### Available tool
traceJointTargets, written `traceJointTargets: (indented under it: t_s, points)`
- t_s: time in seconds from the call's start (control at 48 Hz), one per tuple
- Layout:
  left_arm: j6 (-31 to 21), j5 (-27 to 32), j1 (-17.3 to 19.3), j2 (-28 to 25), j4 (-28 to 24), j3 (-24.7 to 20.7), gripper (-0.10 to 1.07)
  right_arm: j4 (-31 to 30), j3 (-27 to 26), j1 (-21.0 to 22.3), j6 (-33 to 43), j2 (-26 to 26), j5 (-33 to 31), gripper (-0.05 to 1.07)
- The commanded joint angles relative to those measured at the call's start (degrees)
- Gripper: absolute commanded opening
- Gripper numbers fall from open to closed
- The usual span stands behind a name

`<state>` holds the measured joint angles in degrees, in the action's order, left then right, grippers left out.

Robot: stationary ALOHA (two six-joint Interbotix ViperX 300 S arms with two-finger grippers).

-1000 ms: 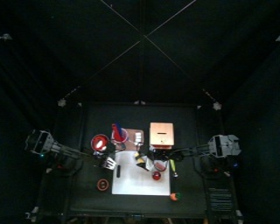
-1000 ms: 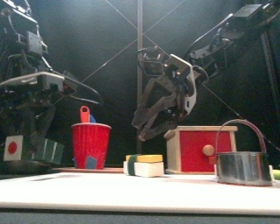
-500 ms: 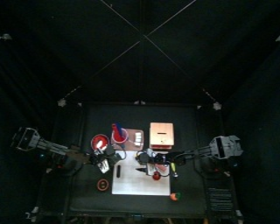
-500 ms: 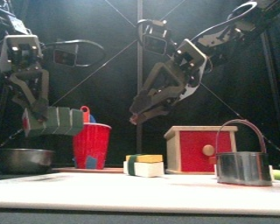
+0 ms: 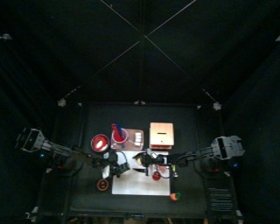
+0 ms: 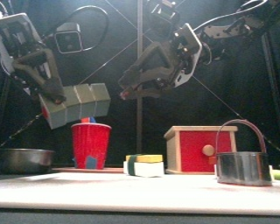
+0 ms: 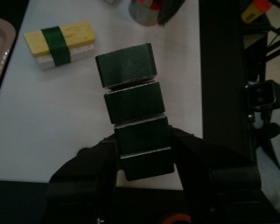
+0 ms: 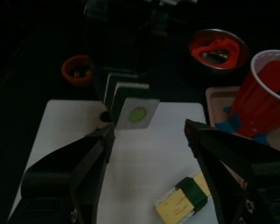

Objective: Pull apart sushi roll

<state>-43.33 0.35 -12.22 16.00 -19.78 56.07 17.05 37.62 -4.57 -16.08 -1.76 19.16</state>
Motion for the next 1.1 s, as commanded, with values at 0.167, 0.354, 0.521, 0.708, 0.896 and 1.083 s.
traceJointTargets:
  t_s: [0.167, 0.354, 0.521, 0.708, 0.896, 1.083]
  points:
    - [2.4, -2.8, 0.0, -2.5, -3.3, -2.2, 0.62, -0.2, 1.2, 0.1, 11.3, 3.7, 2.5, 0.96]
    - [5.2, -3.7, 0.3, -2.2, -5.4, -2.8, 0.62, -6.9, 2.0, -0.1, 23.6, 3.7, 4.6, 0.99]
    - [7.5, -5.5, 1.6, -2.2, -5.9, -3.0, 0.62, -15.6, 2.5, 0.2, 33.6, 2.4, 10.6, 1.03]
    - [8.0, -8.1, 3.8, -2.2, -6.0, -3.4, 0.62, -23.6, 1.8, 0.4, 42.0, 0.4, 12.1, 1.03]
    - [8.1, -9.3, 4.9, -2.5, -5.9, -3.9, 0.62, -27.9, 0.4, 0.4, 45.4, -1.2, 12.1, 1.03]
    - [8.1, -9.3, 4.9, -2.8, -6.0, -4.2, 0.62, -28.4, -0.1, 1.7, 45.9, -1.8, 11.9, 1.03]
